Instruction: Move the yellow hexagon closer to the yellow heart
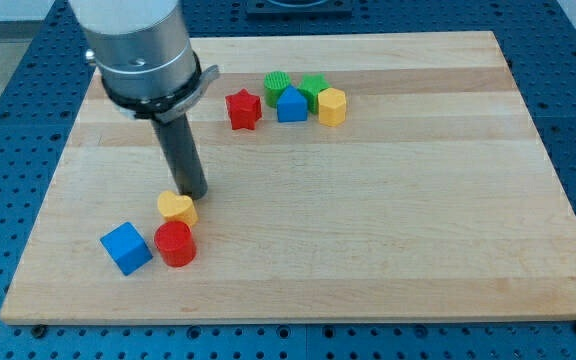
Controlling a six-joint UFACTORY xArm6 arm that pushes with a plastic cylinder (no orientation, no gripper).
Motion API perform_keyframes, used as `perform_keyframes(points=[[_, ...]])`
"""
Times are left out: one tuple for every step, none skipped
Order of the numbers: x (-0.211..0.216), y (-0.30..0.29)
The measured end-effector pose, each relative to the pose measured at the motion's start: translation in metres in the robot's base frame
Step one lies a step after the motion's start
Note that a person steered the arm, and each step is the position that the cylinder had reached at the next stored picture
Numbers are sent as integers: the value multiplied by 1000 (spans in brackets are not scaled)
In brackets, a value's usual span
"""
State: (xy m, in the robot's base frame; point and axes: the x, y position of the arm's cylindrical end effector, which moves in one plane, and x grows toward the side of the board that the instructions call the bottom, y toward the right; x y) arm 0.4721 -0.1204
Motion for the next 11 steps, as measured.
perform_keyframes(points=[[-22, 55], [-40, 122], [-62, 191], [-99, 228], [-141, 226], [-145, 195], [-134, 172], [-114, 149], [-89, 129], [-68, 109], [-48, 86]])
